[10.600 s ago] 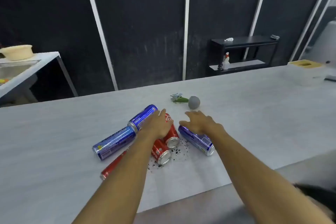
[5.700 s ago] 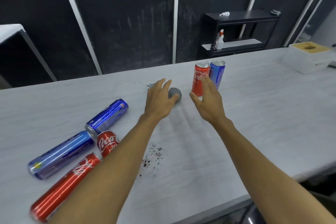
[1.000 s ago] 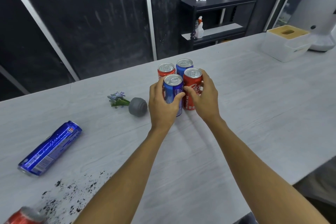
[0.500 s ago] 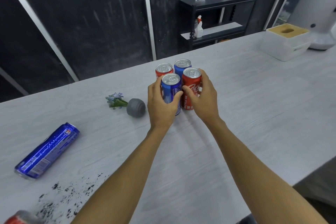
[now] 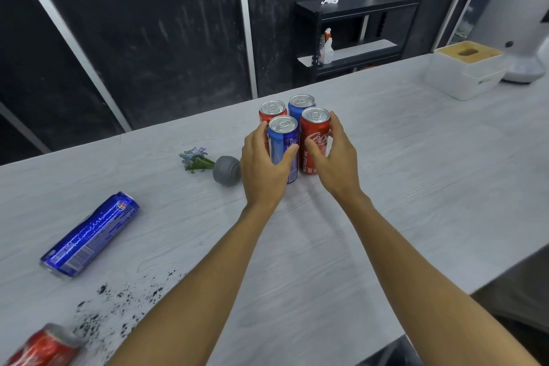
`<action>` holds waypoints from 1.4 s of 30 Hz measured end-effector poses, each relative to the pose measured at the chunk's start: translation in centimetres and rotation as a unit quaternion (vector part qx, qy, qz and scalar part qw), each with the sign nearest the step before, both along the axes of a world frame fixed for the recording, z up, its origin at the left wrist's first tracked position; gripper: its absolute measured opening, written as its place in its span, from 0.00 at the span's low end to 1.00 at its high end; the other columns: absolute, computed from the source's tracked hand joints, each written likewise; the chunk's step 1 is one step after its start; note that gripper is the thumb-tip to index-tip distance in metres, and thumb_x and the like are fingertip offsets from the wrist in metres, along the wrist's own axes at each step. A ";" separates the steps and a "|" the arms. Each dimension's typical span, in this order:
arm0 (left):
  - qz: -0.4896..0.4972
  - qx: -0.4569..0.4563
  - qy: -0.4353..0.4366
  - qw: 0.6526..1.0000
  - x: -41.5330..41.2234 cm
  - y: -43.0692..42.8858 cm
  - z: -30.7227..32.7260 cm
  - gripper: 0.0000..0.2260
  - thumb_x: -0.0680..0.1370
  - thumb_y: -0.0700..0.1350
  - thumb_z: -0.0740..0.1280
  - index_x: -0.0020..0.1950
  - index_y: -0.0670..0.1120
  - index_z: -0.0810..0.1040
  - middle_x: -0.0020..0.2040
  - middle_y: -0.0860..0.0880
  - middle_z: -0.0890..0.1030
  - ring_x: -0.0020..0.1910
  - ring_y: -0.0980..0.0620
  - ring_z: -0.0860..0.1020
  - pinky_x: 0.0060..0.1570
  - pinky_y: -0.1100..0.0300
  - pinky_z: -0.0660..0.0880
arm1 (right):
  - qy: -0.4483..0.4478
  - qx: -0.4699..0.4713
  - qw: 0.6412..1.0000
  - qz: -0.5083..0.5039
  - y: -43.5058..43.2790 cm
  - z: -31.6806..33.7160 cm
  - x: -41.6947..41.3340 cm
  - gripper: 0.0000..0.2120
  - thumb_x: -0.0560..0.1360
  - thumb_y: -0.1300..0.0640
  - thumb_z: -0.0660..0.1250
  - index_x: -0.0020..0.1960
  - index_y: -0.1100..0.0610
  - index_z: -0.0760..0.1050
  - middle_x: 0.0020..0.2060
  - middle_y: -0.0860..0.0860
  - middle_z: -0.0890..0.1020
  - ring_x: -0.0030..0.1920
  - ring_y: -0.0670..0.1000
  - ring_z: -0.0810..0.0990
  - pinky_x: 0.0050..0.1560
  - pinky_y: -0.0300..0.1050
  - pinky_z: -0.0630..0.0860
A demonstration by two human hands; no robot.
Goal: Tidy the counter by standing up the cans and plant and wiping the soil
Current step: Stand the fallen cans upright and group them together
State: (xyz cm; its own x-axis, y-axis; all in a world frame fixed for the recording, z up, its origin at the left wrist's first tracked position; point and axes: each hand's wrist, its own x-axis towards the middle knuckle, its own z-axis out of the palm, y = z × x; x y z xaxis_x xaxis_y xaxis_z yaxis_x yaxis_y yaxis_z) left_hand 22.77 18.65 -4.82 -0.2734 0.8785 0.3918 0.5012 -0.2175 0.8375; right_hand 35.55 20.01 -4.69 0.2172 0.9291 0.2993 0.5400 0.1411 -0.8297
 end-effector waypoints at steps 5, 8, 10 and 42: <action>-0.007 -0.010 0.069 0.998 -1.1 -1.0 0.0 0.28 0.77 0.55 0.65 0.74 0.47 0.63 0.71 0.47 0.69 0.69 0.51 0.68 0.61 0.48 0.76 | -0.025 0.001 0.999 -0.023 -1.6 0.3 -0.3 0.33 0.78 0.44 0.62 0.77 0.50 0.52 0.74 0.50 0.63 0.72 0.51 0.65 0.67 0.47 0.65; -0.010 -0.015 0.101 0.995 -1.9 -1.8 0.1 0.26 0.79 0.55 0.63 0.75 0.48 0.62 0.74 0.48 0.66 0.72 0.52 0.64 0.64 0.49 0.73 | -0.044 0.003 0.998 -0.034 -2.7 0.7 -0.6 0.32 0.78 0.44 0.61 0.77 0.50 0.52 0.74 0.50 0.63 0.72 0.51 0.65 0.65 0.43 0.63; -0.013 -0.030 0.121 0.992 -2.5 -2.4 0.3 0.26 0.80 0.55 0.62 0.76 0.50 0.61 0.75 0.49 0.63 0.73 0.51 0.62 0.66 0.51 0.70 | -0.066 0.000 0.997 -0.039 -3.5 0.8 -0.9 0.31 0.79 0.45 0.61 0.77 0.50 0.53 0.74 0.50 0.63 0.72 0.51 0.65 0.67 0.45 0.63; 0.093 -0.180 0.392 0.898 -29.8 -27.2 -0.2 0.30 0.78 0.65 0.52 0.75 0.50 0.60 0.76 0.48 0.62 0.74 0.47 0.59 0.72 0.45 0.56 | -0.182 0.014 0.962 0.201 -18.7 0.2 -27.9 0.30 0.80 0.47 0.59 0.77 0.56 0.55 0.77 0.53 0.58 0.76 0.52 0.56 0.73 0.48 0.57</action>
